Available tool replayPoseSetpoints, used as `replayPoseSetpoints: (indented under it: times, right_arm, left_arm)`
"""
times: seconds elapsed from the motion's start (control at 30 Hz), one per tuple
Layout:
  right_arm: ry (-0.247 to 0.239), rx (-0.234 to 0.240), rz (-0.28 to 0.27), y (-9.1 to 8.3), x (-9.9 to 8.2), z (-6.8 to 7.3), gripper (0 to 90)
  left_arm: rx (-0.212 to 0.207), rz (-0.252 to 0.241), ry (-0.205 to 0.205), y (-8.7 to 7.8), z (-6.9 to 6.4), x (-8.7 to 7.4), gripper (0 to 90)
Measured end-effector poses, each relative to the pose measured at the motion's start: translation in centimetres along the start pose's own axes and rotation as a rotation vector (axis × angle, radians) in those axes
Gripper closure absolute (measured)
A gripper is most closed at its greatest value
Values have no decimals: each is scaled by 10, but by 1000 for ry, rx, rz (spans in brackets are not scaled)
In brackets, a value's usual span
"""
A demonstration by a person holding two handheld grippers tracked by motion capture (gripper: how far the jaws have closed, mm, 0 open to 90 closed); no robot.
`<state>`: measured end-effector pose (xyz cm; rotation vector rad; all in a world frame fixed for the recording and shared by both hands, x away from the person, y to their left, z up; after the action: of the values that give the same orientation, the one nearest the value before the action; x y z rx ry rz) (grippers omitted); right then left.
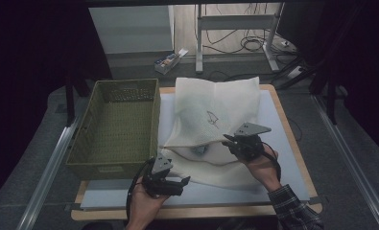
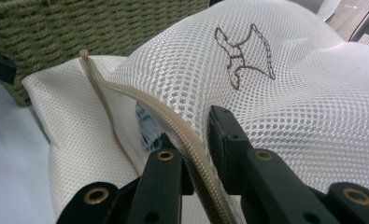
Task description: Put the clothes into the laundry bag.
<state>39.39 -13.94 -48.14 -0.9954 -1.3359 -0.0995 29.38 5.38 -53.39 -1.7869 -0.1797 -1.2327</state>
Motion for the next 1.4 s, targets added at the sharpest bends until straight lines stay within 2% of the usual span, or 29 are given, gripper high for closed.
replayPoseSetpoints:
  times: [0.23, 0.33, 0.5, 0.7, 0.87, 0.97, 1.17, 1.4]
  right_arm:
    - [-8, 0, 20, 2, -10, 2, 797]
    - [-13, -1, 26, 2, -14, 2, 795]
    - [-13, -1, 42, 4, -21, 2, 787]
    - [-16, -4, 62, 7, -29, 3, 767]
    - [-13, -6, 86, 12, -38, 3, 747]
    - [-14, -5, 100, 15, -42, 3, 725]
    - [-23, 1, 128, 22, -51, 5, 657]
    - [-71, 6, 164, 32, -61, 10, 538]
  left_arm:
    - [-38, -18, -28, -3, -1, -6, 122]
    - [-22, -18, -28, -5, 0, -9, 105]
    - [-30, -18, -48, -9, 4, -14, 88]
    - [-22, -14, -31, -15, 5, -21, 54]
    - [-10, -7, 2, -19, 4, -28, 37]
    - [-3, -3, 11, -21, 5, -31, 31]
    - [-6, -3, -4, -24, 9, -38, 29]
    - [-10, 14, 1, -25, 10, -44, 29]
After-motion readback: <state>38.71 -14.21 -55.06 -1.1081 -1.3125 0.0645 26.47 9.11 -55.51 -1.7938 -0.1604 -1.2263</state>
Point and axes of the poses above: each handheld gripper's, and its own axes: y roughly forward along the jaws, x roughly out of its top, z roughly to its left, the point moved 8 cm from there along y, roughly forward along the jaws
